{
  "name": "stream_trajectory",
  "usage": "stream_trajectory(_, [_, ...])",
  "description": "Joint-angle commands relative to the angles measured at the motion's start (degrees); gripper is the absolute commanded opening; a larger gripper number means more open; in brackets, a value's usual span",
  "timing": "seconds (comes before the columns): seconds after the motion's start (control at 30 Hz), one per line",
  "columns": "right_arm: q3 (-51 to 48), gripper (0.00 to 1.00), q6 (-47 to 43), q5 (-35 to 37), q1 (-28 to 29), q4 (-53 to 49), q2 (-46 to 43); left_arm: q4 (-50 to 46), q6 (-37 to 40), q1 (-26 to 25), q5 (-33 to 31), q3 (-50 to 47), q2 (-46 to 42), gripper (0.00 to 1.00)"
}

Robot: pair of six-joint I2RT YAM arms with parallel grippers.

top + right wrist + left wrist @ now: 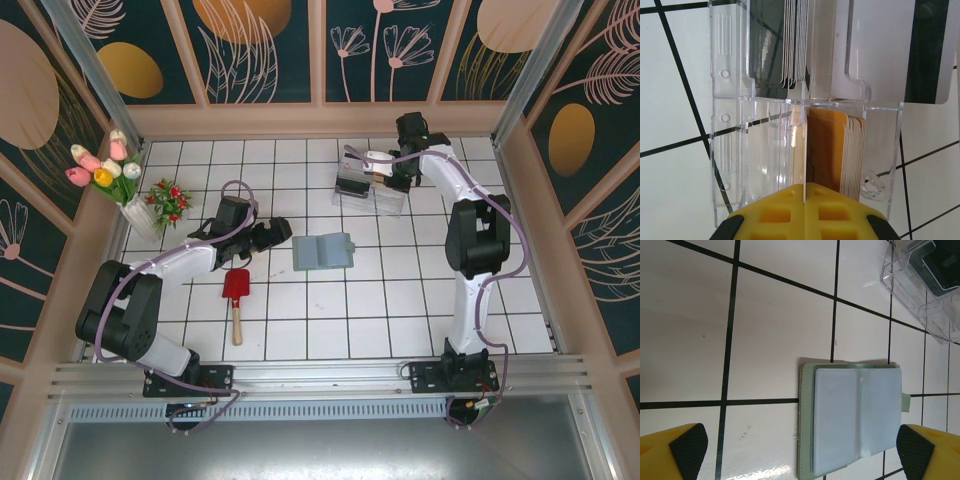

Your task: Take the credit cards out of the card holder

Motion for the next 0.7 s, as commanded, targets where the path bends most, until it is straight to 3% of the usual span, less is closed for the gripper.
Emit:
stream_trajectory(0.0, [-0.02, 0.0, 0.04, 1.79, -0.27, 1.33, -0.07, -0.14, 1.13, -0.04, 0.58, 0.42, 0.79, 0.98])
stream_trajectory(0.2, [-0.73, 0.02, -0.05, 2.02, -0.21, 1.58, -0.3, 0.03, 1.01, -0.04, 0.67, 0.22, 0.76, 0.98])
stream_trajectory(0.37, [-0.72, 0.13, 0.24, 2.14, -0.2, 1.9, -0.11, 0.03, 0.95, -0.04, 0.67, 0.01, 0.65, 0.98])
stream_trajectory(0.67, [-0.13, 0.22, 1.98, 2.68, -0.06, 4.31, -0.68, 0.21, 0.94, -0.05, 0.82, -0.13, 0.68, 0.99])
